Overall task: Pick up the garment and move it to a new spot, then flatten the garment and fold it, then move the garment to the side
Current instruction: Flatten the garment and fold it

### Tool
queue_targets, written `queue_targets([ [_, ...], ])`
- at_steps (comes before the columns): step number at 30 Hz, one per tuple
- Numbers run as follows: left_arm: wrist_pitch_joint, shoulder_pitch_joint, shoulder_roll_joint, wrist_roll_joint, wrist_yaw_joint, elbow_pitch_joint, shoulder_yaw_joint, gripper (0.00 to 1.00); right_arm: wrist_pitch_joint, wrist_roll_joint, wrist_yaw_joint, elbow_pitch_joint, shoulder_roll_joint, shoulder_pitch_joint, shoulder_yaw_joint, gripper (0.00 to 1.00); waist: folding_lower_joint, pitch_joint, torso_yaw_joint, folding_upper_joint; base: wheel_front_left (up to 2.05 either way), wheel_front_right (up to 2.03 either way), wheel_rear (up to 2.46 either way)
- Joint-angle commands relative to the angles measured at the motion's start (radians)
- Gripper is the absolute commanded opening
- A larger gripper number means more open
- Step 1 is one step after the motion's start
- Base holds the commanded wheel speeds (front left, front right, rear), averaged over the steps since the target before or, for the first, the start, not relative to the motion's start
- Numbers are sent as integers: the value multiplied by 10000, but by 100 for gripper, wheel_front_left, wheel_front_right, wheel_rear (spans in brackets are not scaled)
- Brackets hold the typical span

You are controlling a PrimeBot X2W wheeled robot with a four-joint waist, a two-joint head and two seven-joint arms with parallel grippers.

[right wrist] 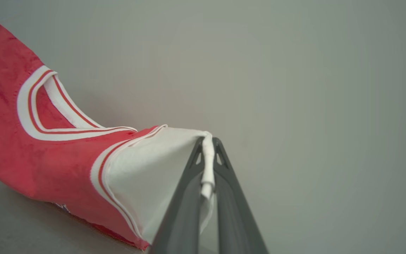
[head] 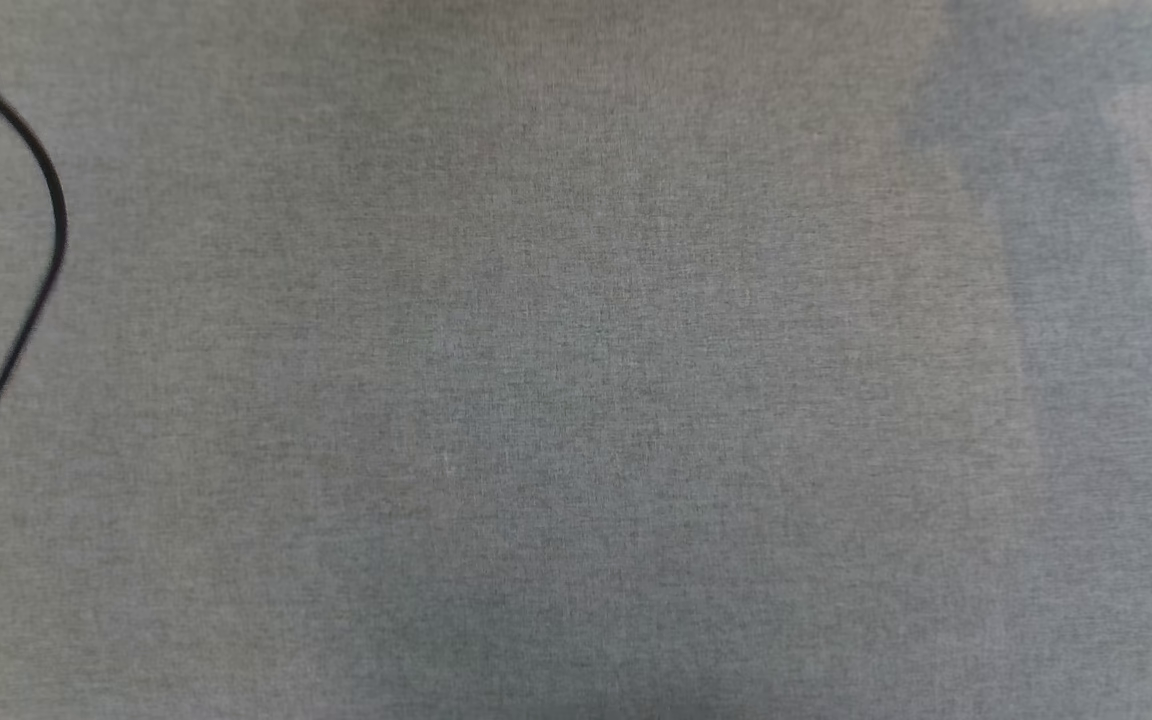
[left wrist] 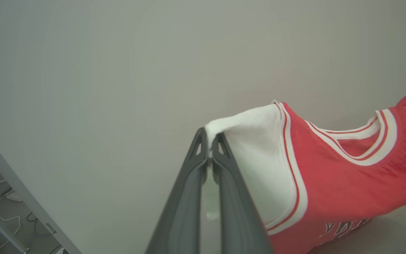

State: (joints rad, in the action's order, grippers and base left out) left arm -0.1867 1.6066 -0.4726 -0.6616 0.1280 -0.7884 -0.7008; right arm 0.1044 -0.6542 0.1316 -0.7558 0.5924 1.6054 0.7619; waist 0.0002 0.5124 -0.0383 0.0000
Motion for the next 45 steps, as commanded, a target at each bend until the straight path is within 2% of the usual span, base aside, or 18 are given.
queue_targets([
  [1,-187,-697,-176,-200,24,112,-30,0,228,-256,-9,104,29,-620,311,0,-2,-596,-6,0,0,0,0],
  [8,-532,-4308,-737,-820,-72,914,-283,0,922,-1382,-9,814,404,-3404,1523,0,-2,-1858,-46,0,0,0,0],
  [11,-605,-5946,-981,-1111,-409,1449,-263,0,974,-1686,-9,1247,634,-4571,2034,0,-2,-2348,-84,0,0,0,0],
  [18,-615,-9913,-1407,-1884,-1585,3226,-352,0,1073,-2145,-9,2012,938,-7314,2751,0,-2,-3306,-204,0,0,0,0],
  [22,-599,-11660,-1595,-2418,-2198,4089,-277,0,1211,-2312,-9,2068,1133,-8611,2668,0,-2,-3711,-219,0,0,0,0],
  [27,-632,-13208,-1855,-2904,-2569,4618,-205,0,1332,-2514,-9,1904,1349,-10263,2291,0,-2,-4105,-182,0,0,0,0],
  [34,-685,-14599,-2014,-3230,-2936,5035,-94,0,1443,-2691,-9,1931,1533,-12178,1449,0,-2,-4456,-129,0,0,0,0],
  [37,-718,-15444,-1951,-3378,-3290,5336,81,0,1476,-2584,-9,2296,1705,-13425,838,0,-2,-4504,-131,0,0,0,0],
  [41,-733,-15965,-1874,-3305,-3546,5595,156,0,1222,-2348,-9,2678,1883,-14138,484,0,-2,-4455,-144,0,0,0,0],
  [45,-741,-16123,-1786,-3058,-3679,5781,159,0,529,-2469,-9,2929,1835,-14711,155,0,-2,-4377,-71,0,0,0,0],
])
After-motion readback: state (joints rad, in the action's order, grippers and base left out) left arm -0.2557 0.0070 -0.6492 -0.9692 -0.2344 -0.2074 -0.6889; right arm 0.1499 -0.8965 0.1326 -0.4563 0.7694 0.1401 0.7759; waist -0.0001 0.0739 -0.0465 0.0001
